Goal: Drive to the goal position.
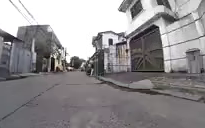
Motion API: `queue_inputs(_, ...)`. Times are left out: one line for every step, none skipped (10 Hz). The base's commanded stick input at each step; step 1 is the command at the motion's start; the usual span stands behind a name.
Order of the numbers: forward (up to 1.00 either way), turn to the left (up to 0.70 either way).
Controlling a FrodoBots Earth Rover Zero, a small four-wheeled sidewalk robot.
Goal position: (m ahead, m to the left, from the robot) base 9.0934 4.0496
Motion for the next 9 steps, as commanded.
queue_inputs(1.0, 0.0)
queue_inputs(1.0, 0.0)
queue_inputs(1.0, 0.0)
queue_inputs(1.0, 0.0)
queue_inputs(1.0, 0.0)
queue_inputs(1.0, 0.25)
queue_inputs(1.0, 0.4)
queue_inputs(1.0, 0.25)
queue_inputs(1.0, 0.05)
